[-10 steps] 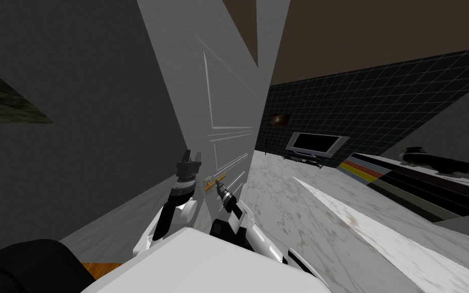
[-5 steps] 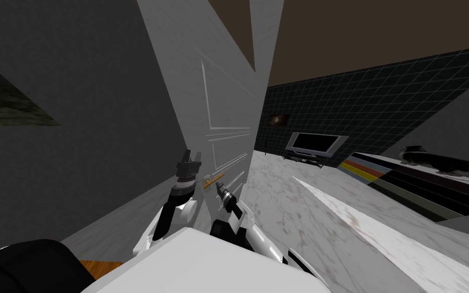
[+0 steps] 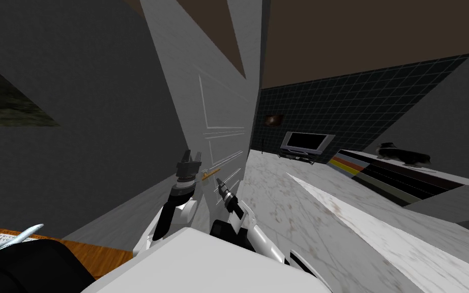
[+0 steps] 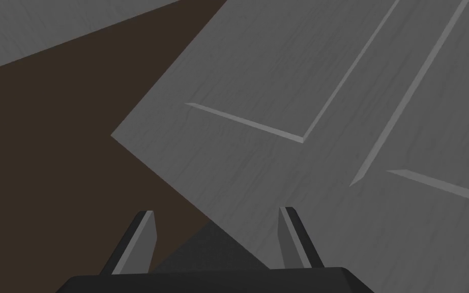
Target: Push the door open
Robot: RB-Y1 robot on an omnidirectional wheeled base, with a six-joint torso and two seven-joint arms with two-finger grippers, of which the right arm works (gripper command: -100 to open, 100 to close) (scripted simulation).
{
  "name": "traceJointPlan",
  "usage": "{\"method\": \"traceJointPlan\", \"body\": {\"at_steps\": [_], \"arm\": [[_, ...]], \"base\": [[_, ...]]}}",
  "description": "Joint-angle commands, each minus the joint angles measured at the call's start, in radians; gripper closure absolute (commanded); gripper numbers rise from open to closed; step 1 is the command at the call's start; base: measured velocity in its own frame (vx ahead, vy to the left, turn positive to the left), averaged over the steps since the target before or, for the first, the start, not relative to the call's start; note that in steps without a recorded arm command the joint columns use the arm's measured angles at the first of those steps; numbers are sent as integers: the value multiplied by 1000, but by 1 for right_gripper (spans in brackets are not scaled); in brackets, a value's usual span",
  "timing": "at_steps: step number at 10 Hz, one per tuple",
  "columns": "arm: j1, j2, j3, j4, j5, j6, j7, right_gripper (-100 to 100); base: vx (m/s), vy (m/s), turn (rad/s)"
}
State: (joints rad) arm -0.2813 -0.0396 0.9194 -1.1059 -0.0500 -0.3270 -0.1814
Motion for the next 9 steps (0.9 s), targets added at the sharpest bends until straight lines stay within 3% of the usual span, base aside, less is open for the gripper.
{"method": "traceJointPlan", "body": {"at_steps": [1, 4, 7, 8, 9], "arm": [[-2, -12, -7, 6, 1, 0, 3, -100], [-5, -10, -15, 13, 2, -1, 6, -100], [-10, 23, -26, 24, 3, -1, 11, -100], [-7, 12, -23, 17, 3, 1, 10, -100], [-7, 12, -23, 17, 3, 1, 10, 100]], "base": [[62, 102, 52], [117, 172, 17], [120, 170, 24], [52, 74, -5], [-10, -13, 0]]}}
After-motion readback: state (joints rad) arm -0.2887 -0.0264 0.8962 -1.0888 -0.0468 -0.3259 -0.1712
